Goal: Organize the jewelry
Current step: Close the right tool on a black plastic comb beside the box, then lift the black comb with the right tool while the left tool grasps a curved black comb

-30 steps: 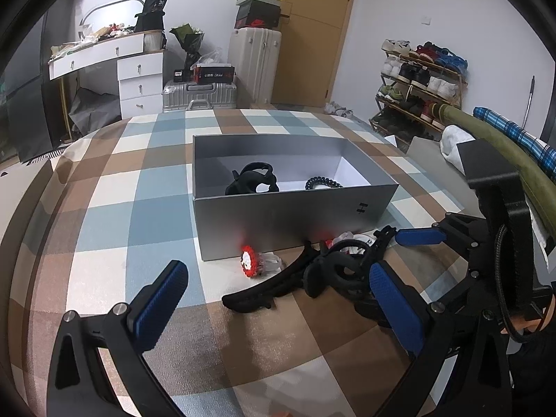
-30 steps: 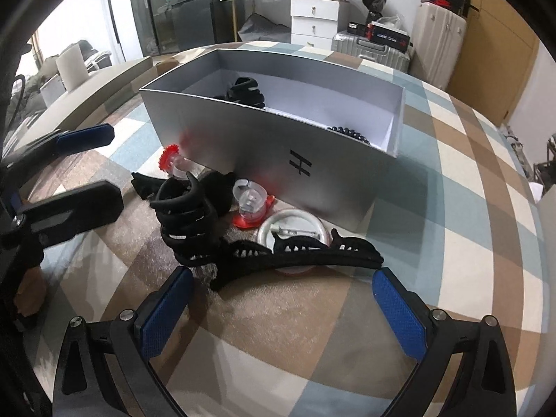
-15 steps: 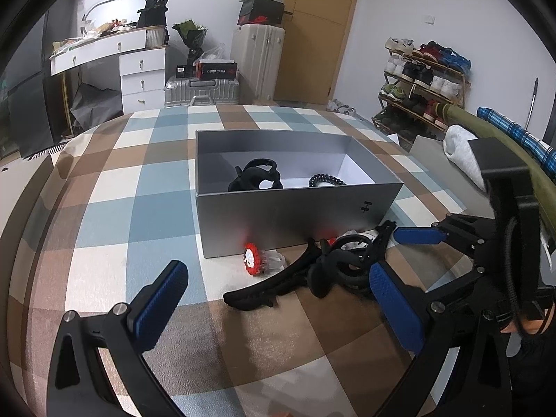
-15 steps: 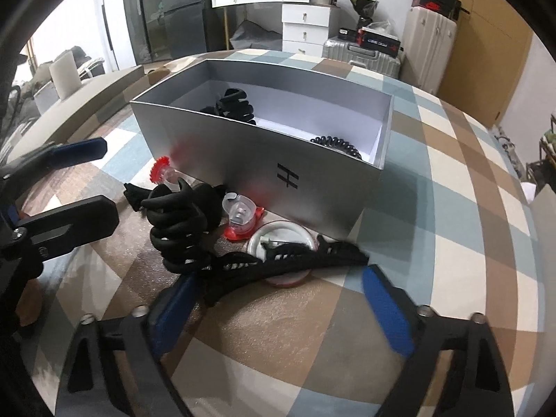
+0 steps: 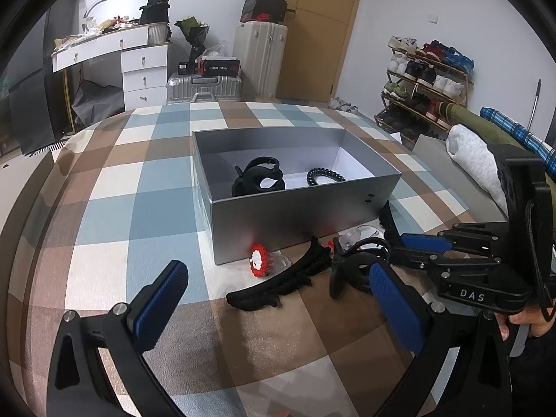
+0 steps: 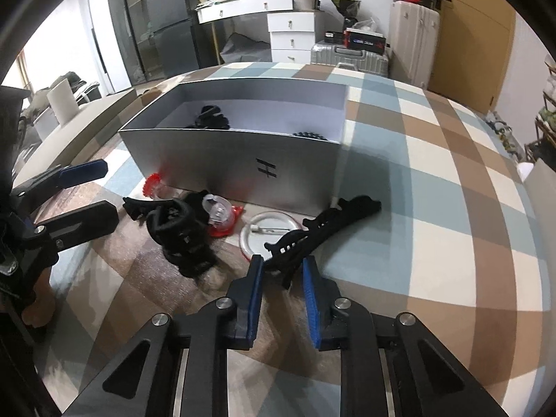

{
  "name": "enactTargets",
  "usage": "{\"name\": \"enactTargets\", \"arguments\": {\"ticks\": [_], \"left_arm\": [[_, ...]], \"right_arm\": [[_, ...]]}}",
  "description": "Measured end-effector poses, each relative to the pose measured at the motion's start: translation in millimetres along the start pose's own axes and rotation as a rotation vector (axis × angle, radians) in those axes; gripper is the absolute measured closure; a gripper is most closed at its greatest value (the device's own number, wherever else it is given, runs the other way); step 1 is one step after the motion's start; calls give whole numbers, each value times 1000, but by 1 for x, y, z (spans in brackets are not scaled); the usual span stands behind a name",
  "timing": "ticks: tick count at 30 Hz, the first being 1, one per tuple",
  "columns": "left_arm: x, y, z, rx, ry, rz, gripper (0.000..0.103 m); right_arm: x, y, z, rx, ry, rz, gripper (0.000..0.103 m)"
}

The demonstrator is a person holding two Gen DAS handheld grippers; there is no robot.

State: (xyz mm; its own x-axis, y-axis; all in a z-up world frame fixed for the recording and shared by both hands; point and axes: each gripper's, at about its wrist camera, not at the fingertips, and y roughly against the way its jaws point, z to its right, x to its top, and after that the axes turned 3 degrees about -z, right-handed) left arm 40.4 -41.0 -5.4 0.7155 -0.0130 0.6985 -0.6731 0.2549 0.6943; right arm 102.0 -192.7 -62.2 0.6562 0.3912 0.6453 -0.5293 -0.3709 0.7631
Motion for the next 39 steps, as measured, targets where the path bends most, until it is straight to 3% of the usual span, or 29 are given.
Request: {"name": "enactTargets", "arguments": {"ticks": [1,3,4,10,13,18,33,39], "left_arm": [[0,0,0,0,-2,1,1],[0,1,0,-1,-2,3,1],[0,0,-1,-1,-1,3,1],[0,1,0,-1,-4,7,1],[0,1,-1,0,1,5,1],[1,1,0,2,-1,5,1],[2,-3,-2,2,8,-19,1],[-2,-7,7,77,-33,-61,1]], "right_arm": [[0,1,1,-5,-10,1,78],[0,1,4,-2,-32,-3,49],[1,2,6,-1,-42,10,45],[11,-5,15,-2,-119,0,44],[16,-7,20,-11,-157,7,49],[14,-6,21,-7,-162,6,82],[-17,35,50,98,-309,124,86],[-16,51,58,141,-326,193,86]]}}
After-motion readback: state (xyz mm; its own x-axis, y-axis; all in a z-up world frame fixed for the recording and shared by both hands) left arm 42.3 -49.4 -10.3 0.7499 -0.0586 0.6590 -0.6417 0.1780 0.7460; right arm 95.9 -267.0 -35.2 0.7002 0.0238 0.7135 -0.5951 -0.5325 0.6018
